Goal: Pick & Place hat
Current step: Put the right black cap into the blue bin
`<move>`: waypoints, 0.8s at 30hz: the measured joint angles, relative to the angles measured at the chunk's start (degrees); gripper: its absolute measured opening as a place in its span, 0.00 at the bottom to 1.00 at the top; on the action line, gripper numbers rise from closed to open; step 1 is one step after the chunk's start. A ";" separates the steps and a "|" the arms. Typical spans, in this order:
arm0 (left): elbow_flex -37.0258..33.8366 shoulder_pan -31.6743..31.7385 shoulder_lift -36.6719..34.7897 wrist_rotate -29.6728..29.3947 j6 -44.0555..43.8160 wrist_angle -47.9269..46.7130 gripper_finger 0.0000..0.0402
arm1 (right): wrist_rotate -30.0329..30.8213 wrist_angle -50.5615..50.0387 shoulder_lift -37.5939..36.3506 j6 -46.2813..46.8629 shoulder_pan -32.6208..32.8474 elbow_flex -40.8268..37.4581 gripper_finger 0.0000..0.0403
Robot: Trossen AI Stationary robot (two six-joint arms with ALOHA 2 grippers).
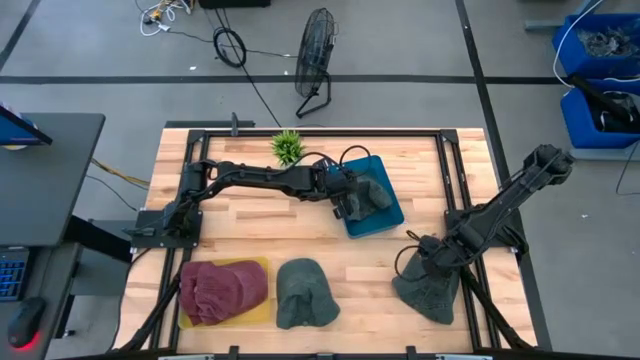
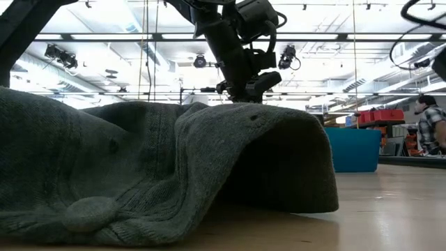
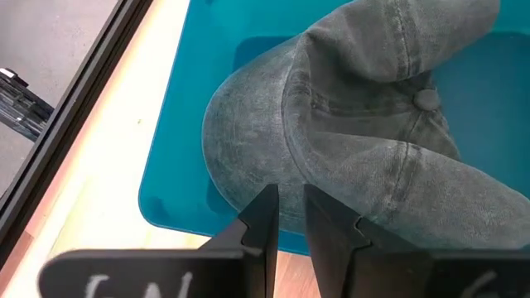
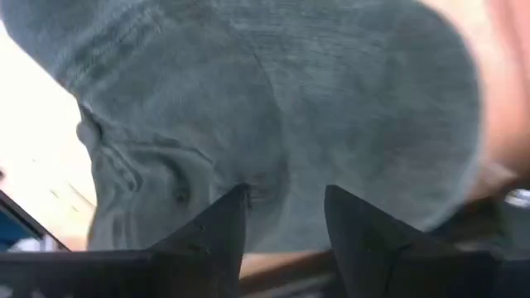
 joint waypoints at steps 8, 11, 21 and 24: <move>0.00 0.16 0.02 0.00 0.09 0.05 0.15 | -2.24 13.36 -0.04 3.49 0.86 -4.44 0.42; 0.00 0.49 0.00 0.00 0.09 0.07 0.15 | -6.08 10.66 -0.02 5.01 0.90 -3.45 0.42; 0.00 1.40 0.02 0.02 0.09 0.07 0.15 | -0.42 9.31 0.02 5.51 1.28 6.12 0.42; 0.00 1.40 0.02 0.04 0.13 0.07 0.15 | 2.39 9.08 1.03 2.58 2.29 6.02 0.42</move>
